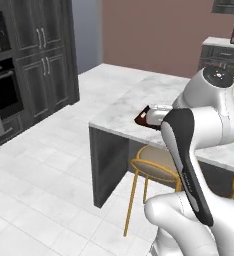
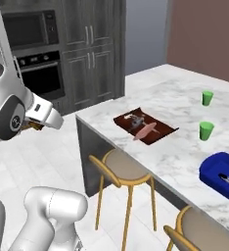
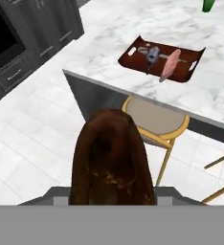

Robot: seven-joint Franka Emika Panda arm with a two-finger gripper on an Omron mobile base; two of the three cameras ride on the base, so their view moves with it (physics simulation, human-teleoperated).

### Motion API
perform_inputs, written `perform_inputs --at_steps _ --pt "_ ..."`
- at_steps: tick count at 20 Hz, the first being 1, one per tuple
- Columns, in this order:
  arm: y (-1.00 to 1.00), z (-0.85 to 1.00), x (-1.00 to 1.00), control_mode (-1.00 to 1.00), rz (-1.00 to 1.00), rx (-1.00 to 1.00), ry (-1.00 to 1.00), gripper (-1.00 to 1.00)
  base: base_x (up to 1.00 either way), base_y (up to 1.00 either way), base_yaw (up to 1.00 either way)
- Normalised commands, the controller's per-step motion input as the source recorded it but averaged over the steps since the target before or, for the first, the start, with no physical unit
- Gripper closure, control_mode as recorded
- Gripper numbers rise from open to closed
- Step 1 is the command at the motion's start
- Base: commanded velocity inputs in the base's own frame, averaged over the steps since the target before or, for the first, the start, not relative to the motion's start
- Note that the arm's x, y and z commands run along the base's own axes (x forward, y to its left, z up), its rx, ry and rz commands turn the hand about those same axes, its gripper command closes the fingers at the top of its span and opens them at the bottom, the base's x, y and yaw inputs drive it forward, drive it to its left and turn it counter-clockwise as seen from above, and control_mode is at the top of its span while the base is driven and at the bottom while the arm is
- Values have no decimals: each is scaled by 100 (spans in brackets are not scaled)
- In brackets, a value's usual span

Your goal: Gather the sweet potato and garlic from the fridge and place them on a tray on the dining counter. Then gather the fish and steak from the fridge and place them on the other tray.

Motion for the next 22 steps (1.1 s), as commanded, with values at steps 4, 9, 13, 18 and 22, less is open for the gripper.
perform_inputs --at_steps 4,9,13,18,22 --pt "0 0 0 100 0 0 0 100 0 0 -46" --pt "0 0 0 100 0 0 0 100 0 0 -46" --pt "0 0 0 100 0 0 0 100 10 0 -45" --pt "0 0 0 100 0 0 0 100 31 0 -39" --pt "0 0 0 100 0 0 0 100 42 -1 -35"
